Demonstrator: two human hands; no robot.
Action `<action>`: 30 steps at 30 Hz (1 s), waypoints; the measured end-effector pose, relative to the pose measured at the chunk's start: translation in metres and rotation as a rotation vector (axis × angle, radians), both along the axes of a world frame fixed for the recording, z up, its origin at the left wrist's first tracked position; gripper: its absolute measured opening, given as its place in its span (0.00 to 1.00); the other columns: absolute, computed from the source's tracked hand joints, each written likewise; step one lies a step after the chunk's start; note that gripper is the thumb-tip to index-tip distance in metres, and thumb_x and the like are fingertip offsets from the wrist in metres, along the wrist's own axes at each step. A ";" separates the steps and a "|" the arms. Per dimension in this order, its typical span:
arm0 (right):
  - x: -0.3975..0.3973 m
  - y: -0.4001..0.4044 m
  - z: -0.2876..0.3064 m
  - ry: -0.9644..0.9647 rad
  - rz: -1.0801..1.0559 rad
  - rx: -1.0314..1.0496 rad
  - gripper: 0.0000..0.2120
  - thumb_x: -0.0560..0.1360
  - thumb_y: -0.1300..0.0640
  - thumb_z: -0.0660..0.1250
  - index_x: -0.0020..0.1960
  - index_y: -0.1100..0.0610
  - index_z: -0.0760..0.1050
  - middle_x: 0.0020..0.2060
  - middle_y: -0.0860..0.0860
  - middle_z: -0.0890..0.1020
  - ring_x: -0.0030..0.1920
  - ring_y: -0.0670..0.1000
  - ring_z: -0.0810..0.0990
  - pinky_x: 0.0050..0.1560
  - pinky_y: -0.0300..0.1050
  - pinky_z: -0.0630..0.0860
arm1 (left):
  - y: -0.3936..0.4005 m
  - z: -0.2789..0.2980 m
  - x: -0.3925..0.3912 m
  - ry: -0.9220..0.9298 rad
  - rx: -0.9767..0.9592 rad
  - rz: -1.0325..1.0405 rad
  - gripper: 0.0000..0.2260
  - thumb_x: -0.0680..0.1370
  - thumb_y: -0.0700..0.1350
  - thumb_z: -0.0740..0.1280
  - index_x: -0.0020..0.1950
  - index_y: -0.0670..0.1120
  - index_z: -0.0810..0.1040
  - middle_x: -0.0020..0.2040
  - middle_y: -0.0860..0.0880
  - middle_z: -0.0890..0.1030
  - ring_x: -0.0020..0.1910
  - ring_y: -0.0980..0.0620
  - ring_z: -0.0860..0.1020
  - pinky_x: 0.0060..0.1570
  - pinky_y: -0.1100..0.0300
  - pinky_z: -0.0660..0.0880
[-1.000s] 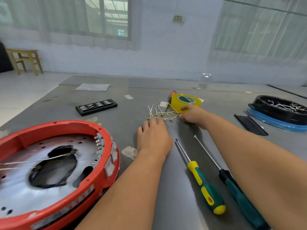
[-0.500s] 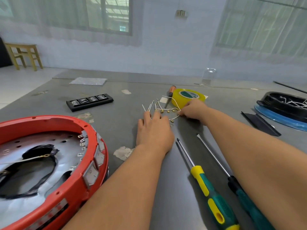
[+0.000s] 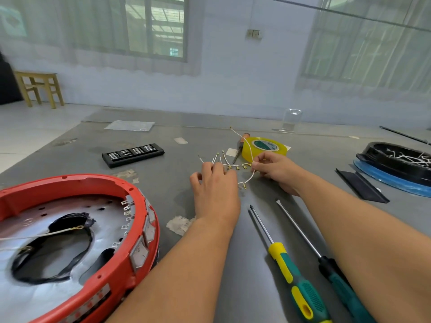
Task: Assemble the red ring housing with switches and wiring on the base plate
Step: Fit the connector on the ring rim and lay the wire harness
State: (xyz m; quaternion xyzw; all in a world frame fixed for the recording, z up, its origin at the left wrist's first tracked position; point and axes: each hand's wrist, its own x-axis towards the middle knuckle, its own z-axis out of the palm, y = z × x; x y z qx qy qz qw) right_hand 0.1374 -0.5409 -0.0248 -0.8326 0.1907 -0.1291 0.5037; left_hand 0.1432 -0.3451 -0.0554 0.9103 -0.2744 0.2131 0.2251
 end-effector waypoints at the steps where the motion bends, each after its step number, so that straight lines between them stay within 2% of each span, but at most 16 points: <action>1: -0.001 0.000 0.001 0.004 -0.001 0.012 0.05 0.80 0.60 0.70 0.47 0.53 0.78 0.41 0.52 0.85 0.41 0.49 0.75 0.44 0.40 0.71 | 0.001 0.000 0.001 -0.007 -0.006 -0.006 0.13 0.83 0.41 0.64 0.63 0.55 0.79 0.64 0.52 0.76 0.69 0.47 0.65 0.63 0.51 0.61; 5: -0.009 0.006 0.010 -0.003 -0.023 0.059 0.04 0.81 0.59 0.69 0.47 0.53 0.77 0.40 0.51 0.83 0.38 0.49 0.74 0.38 0.41 0.70 | 0.001 0.000 0.002 -0.044 -0.008 -0.037 0.13 0.83 0.41 0.63 0.63 0.53 0.80 0.64 0.51 0.77 0.72 0.47 0.64 0.65 0.51 0.61; 7: -0.018 0.011 0.017 -0.067 -0.076 0.160 0.05 0.82 0.60 0.68 0.47 0.54 0.76 0.39 0.52 0.81 0.35 0.48 0.74 0.35 0.41 0.70 | 0.003 0.004 -0.003 -0.072 -0.048 -0.038 0.13 0.82 0.40 0.64 0.63 0.52 0.81 0.65 0.50 0.78 0.75 0.46 0.63 0.69 0.51 0.59; 9: -0.029 0.021 0.026 -0.138 -0.125 0.295 0.06 0.83 0.61 0.66 0.47 0.55 0.75 0.38 0.53 0.79 0.33 0.48 0.74 0.32 0.39 0.70 | 0.009 0.010 -0.013 -0.097 -0.121 -0.055 0.13 0.80 0.36 0.68 0.62 0.48 0.83 0.64 0.46 0.81 0.76 0.43 0.66 0.71 0.48 0.62; 12: -0.049 0.043 0.041 -0.188 -0.192 0.418 0.05 0.84 0.63 0.64 0.48 0.58 0.73 0.38 0.55 0.78 0.31 0.48 0.74 0.30 0.38 0.73 | 0.021 0.017 -0.035 -0.133 -0.214 -0.152 0.15 0.73 0.29 0.72 0.57 0.41 0.85 0.54 0.41 0.84 0.66 0.36 0.76 0.63 0.44 0.75; 15: -0.067 0.072 0.049 -0.192 -0.248 0.444 0.06 0.84 0.62 0.62 0.48 0.58 0.73 0.38 0.55 0.78 0.30 0.47 0.73 0.28 0.37 0.71 | 0.043 0.022 -0.066 -0.221 -0.263 -0.202 0.15 0.71 0.27 0.72 0.55 0.40 0.85 0.50 0.42 0.84 0.59 0.34 0.79 0.57 0.45 0.79; 19: -0.086 0.123 0.051 -0.279 -0.221 0.589 0.09 0.84 0.63 0.62 0.45 0.58 0.73 0.33 0.53 0.76 0.25 0.45 0.69 0.23 0.35 0.65 | 0.085 0.048 -0.090 -0.354 -0.343 -0.292 0.14 0.72 0.27 0.72 0.55 0.39 0.84 0.50 0.42 0.83 0.61 0.41 0.74 0.63 0.51 0.74; 21: -0.093 0.156 0.050 -0.340 -0.177 0.671 0.07 0.84 0.64 0.62 0.46 0.58 0.73 0.31 0.52 0.75 0.23 0.44 0.68 0.23 0.34 0.62 | 0.115 0.066 -0.096 -0.328 -0.407 -0.322 0.12 0.74 0.28 0.71 0.55 0.39 0.83 0.51 0.41 0.83 0.62 0.43 0.72 0.64 0.57 0.69; 24: -0.098 0.206 0.046 -0.440 -0.094 0.764 0.06 0.84 0.62 0.63 0.48 0.58 0.73 0.28 0.49 0.76 0.23 0.44 0.69 0.24 0.34 0.64 | 0.170 0.088 -0.100 -0.202 -0.514 -0.291 0.09 0.78 0.31 0.69 0.55 0.41 0.82 0.52 0.46 0.83 0.57 0.45 0.78 0.60 0.71 0.66; 27: -0.101 0.247 0.041 -0.519 -0.024 0.719 0.06 0.83 0.61 0.64 0.47 0.57 0.73 0.30 0.50 0.79 0.26 0.46 0.72 0.27 0.36 0.69 | 0.219 0.095 -0.101 -0.121 -0.586 -0.212 0.12 0.79 0.30 0.67 0.55 0.45 0.82 0.56 0.52 0.78 0.55 0.54 0.79 0.56 0.67 0.73; 30: -0.104 0.271 0.031 -0.569 -0.036 0.504 0.04 0.82 0.59 0.67 0.48 0.55 0.75 0.34 0.50 0.84 0.32 0.46 0.79 0.33 0.36 0.74 | 0.253 0.092 -0.093 0.112 -0.773 -0.115 0.18 0.79 0.36 0.72 0.61 0.56 0.77 0.63 0.55 0.71 0.54 0.69 0.78 0.48 0.74 0.74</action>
